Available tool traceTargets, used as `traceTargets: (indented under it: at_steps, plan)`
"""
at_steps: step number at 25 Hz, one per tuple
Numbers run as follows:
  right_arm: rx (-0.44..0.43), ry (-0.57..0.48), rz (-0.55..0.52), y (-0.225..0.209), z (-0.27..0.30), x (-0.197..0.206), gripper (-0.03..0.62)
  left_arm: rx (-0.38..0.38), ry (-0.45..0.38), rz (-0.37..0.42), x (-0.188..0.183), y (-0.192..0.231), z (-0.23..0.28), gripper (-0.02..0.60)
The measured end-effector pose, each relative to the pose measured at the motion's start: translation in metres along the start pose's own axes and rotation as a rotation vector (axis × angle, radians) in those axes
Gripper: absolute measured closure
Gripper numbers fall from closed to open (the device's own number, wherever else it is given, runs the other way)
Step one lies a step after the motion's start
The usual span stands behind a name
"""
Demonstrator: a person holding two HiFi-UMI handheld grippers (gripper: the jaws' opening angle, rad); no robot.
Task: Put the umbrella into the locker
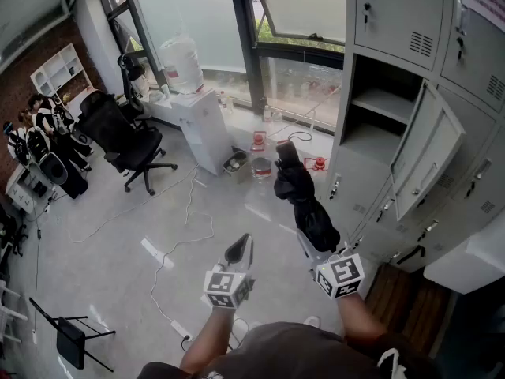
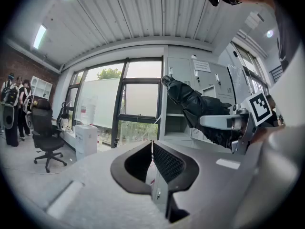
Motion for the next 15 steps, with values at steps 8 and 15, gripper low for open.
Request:
traceTargets:
  at_steps: [8,15]
  plan:
    - [-0.008,0.0,0.004,-0.002,-0.001,0.001,0.358,-0.004,0.001,0.004,0.001,-0.001,0.002,0.574]
    - [-0.032,-0.038,0.071,-0.012,-0.011,-0.002,0.353,-0.013,-0.011,0.0,-0.002,-0.011,0.012,0.573]
Point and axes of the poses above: the fingertips, and each gripper's own axes: z forward along the fingers, y to its left, x out of its underside, the point moved 6 cm from there along -z, backward along the fingers, and after that the axes turned 14 degrees about -y, right-handed, at the moved point
